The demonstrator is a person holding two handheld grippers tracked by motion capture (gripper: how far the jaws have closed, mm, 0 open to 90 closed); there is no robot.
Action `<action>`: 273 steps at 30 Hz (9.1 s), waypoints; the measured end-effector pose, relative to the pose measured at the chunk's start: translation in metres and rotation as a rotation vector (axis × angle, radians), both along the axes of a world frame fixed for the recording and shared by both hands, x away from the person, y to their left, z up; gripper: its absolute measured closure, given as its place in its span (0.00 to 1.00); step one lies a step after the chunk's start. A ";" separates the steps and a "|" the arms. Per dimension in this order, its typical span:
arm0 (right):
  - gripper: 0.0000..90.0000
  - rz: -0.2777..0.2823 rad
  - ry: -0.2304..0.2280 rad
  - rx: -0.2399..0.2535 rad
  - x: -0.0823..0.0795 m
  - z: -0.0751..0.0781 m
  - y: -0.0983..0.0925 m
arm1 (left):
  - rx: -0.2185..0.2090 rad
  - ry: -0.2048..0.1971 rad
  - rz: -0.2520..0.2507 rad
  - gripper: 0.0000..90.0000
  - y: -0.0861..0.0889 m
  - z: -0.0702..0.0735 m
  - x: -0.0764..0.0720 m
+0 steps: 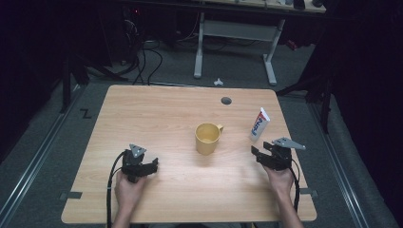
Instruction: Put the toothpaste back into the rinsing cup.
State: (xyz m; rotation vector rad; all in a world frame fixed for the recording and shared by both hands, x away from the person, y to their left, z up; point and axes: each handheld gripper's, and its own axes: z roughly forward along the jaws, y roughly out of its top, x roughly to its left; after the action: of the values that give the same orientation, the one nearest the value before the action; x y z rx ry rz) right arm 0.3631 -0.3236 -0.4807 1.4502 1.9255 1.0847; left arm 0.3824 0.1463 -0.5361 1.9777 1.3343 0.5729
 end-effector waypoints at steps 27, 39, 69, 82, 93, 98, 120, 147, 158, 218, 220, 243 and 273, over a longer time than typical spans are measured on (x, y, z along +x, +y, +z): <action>0.45 -0.050 -0.022 -0.020 0.030 0.024 -0.007 | 0.000 0.000 -0.005 0.25 0.000 0.000 0.000; 0.45 -0.079 -0.042 -0.016 0.048 0.030 -0.006 | 0.000 0.001 -0.005 0.25 0.000 0.000 0.000; 0.60 -0.119 -0.024 0.022 0.084 0.028 -0.007 | -0.001 0.000 -0.005 0.25 0.000 0.000 0.000; 0.74 -0.127 -0.030 -0.016 0.088 0.022 -0.007 | -0.001 0.001 -0.005 0.25 0.000 0.000 0.000; 0.77 -0.104 -0.035 -0.053 0.088 0.024 -0.005 | -0.001 0.000 -0.005 0.25 0.000 0.000 0.000; 0.77 -0.068 -0.033 -0.040 0.086 0.025 -0.006 | -0.001 0.001 -0.005 0.25 0.000 0.000 0.000; 0.78 0.038 -0.039 -0.011 0.073 0.036 0.000 | -0.001 0.000 -0.005 0.25 0.000 0.000 0.000; 0.79 0.127 -0.036 0.008 0.053 0.047 0.003 | 0.000 0.001 -0.005 0.25 0.000 0.000 0.000; 0.79 0.165 -0.048 0.000 0.043 0.053 0.009 | -0.001 0.000 -0.005 0.25 0.000 0.000 0.000; 0.79 0.437 -0.120 0.076 0.023 0.111 0.065 | -0.002 -0.001 -0.004 0.25 0.000 0.000 0.000; 0.79 0.450 -0.125 0.080 0.024 0.114 0.070 | -0.002 0.000 -0.005 0.25 0.000 0.000 0.000; 0.79 0.516 -0.129 0.080 0.044 0.129 0.104 | -0.001 0.001 -0.007 0.25 0.000 0.000 0.000; 0.79 0.477 -0.121 0.049 0.071 0.119 0.125 | -0.001 0.001 -0.006 0.25 0.000 0.000 0.000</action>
State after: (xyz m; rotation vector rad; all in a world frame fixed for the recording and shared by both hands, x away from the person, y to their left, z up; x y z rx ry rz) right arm 0.4342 -0.1985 -0.3614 0.9386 2.2262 1.3962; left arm 0.3824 0.1461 -0.5360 1.9806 1.3284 0.5680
